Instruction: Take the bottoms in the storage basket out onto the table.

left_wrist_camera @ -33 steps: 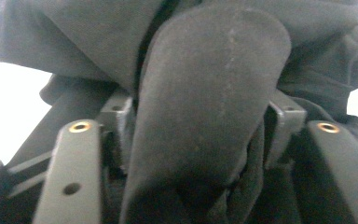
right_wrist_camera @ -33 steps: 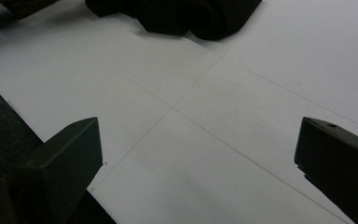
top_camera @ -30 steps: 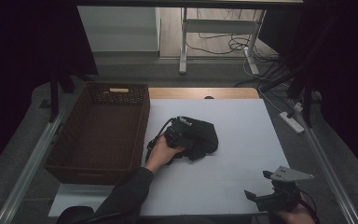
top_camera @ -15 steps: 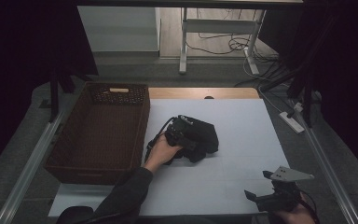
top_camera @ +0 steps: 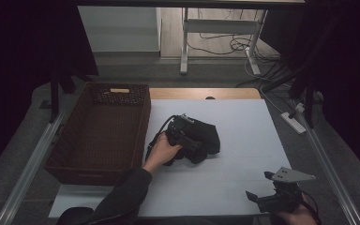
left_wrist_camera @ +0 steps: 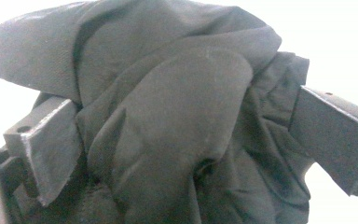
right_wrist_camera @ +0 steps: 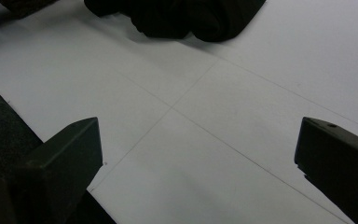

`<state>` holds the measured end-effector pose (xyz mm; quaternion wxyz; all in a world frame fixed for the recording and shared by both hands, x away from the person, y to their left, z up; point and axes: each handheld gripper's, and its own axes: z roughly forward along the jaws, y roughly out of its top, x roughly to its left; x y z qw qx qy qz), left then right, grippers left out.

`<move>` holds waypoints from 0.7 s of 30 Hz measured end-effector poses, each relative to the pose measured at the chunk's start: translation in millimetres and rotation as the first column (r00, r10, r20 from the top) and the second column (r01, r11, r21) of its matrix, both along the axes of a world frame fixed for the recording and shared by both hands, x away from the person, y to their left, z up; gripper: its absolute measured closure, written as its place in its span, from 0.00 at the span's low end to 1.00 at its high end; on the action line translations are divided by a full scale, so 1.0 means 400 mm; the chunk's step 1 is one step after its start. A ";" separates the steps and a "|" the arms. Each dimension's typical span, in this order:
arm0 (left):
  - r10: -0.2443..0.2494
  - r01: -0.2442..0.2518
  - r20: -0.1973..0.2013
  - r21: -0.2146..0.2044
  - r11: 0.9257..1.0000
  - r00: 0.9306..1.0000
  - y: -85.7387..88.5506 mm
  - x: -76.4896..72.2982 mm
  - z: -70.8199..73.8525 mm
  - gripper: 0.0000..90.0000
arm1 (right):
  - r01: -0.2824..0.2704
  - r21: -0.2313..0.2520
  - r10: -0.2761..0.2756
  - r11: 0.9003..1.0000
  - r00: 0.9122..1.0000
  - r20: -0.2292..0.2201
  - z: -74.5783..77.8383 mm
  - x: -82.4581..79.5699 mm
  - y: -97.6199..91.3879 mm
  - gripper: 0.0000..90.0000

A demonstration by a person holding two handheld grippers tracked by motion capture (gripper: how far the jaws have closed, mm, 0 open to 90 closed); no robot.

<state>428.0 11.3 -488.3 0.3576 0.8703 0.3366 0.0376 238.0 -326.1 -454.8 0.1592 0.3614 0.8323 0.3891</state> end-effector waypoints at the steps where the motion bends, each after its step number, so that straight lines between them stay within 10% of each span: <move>1: 0.001 -0.001 0.002 -0.001 1.000 1.000 0.000 -0.001 0.003 0.01 | 0.000 0.000 0.000 1.000 1.000 0.000 0.000 0.000 0.000 0.01; 21: -0.066 0.068 0.017 -0.082 0.994 0.998 0.012 -0.019 0.044 0.00 | 0.000 0.000 0.000 1.000 1.000 0.001 0.000 0.000 0.001 0.01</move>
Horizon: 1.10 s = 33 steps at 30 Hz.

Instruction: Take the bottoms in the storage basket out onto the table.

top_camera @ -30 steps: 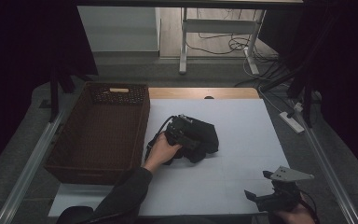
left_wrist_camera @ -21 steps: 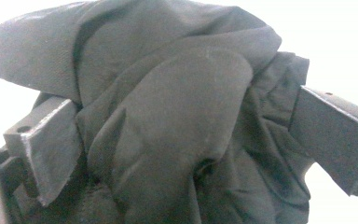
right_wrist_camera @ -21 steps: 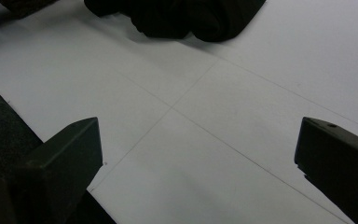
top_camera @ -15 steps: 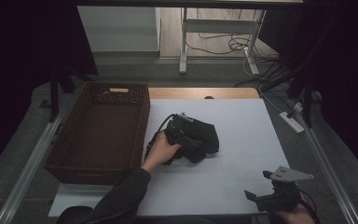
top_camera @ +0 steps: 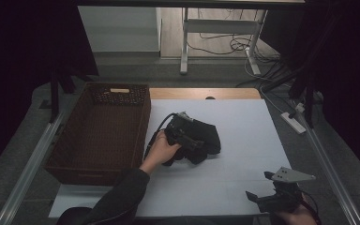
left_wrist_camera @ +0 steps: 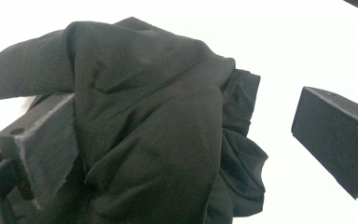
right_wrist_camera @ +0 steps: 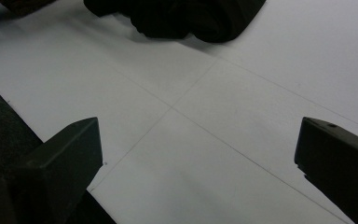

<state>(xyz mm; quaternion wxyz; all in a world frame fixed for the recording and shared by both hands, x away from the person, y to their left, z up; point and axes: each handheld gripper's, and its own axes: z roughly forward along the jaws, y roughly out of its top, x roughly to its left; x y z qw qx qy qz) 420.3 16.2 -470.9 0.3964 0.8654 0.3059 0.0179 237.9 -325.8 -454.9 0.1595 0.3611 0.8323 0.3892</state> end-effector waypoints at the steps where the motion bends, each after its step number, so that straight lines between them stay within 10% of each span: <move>1: -0.003 0.003 0.002 -0.002 1.000 1.000 0.000 -0.001 0.003 0.00 | 0.000 0.000 0.000 1.000 1.000 0.000 0.000 0.000 0.000 0.01; 33: -0.050 0.051 0.032 -0.036 0.998 0.998 0.024 -0.039 0.071 0.00 | 0.001 0.000 -0.001 1.000 1.000 0.003 0.001 -0.001 0.000 0.01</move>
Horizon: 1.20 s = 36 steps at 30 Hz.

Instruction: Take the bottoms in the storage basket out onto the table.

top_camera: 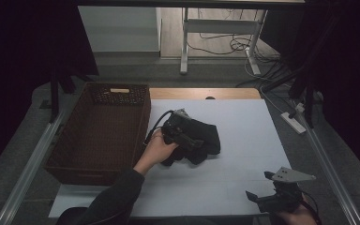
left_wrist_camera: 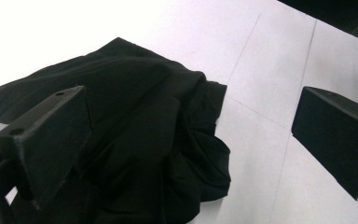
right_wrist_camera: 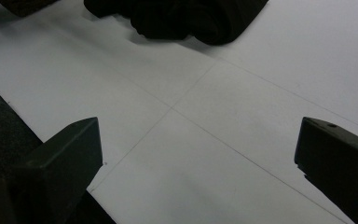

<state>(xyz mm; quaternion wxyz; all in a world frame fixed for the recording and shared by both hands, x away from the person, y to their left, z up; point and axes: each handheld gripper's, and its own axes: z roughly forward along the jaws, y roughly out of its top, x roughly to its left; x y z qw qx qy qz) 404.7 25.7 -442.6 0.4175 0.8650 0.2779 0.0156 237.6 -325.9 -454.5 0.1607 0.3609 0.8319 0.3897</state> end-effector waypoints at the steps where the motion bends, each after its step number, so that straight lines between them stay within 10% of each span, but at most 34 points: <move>1: -0.004 0.004 -0.002 -0.003 1.000 1.000 0.001 -0.001 0.001 0.00 | 0.000 0.000 0.000 1.000 1.000 0.000 0.000 0.000 0.000 0.01; 36: -0.033 0.032 -0.014 -0.049 0.998 0.999 0.050 -0.052 0.042 0.00 | -0.007 0.010 0.007 1.000 1.000 0.005 0.001 -0.001 -0.002 0.01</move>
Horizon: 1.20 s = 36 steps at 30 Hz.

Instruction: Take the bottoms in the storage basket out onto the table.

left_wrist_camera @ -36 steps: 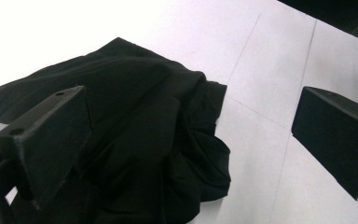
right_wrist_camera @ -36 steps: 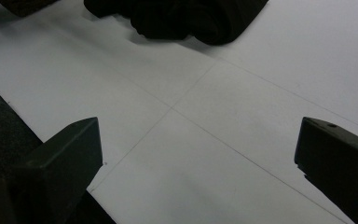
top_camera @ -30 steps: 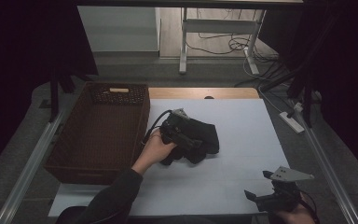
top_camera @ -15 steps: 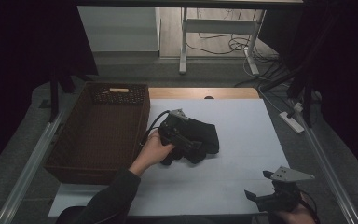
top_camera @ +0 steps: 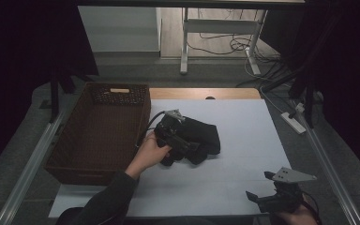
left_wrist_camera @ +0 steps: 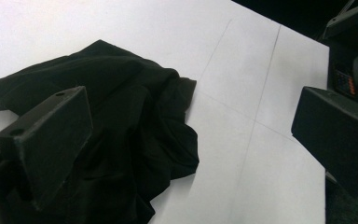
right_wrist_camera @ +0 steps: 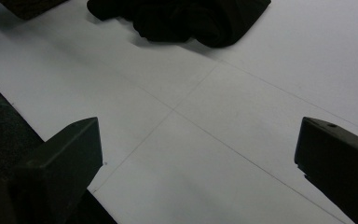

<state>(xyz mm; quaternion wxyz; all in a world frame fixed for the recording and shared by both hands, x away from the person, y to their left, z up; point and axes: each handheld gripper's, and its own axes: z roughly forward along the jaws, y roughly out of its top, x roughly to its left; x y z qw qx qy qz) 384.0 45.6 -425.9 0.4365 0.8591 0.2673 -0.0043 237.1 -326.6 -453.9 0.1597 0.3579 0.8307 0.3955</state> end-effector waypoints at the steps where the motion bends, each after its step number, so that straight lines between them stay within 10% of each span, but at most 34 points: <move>1: 0.000 0.000 0.001 0.001 1.000 1.000 0.002 -0.001 0.001 0.00 | 0.000 0.000 0.000 1.000 1.000 0.000 0.000 0.000 0.000 0.01; 36: 0.009 -0.008 0.018 -0.049 0.999 1.000 0.087 -0.065 0.040 0.00 | 0.002 0.003 -0.002 1.000 1.000 0.000 0.000 0.000 -0.001 0.01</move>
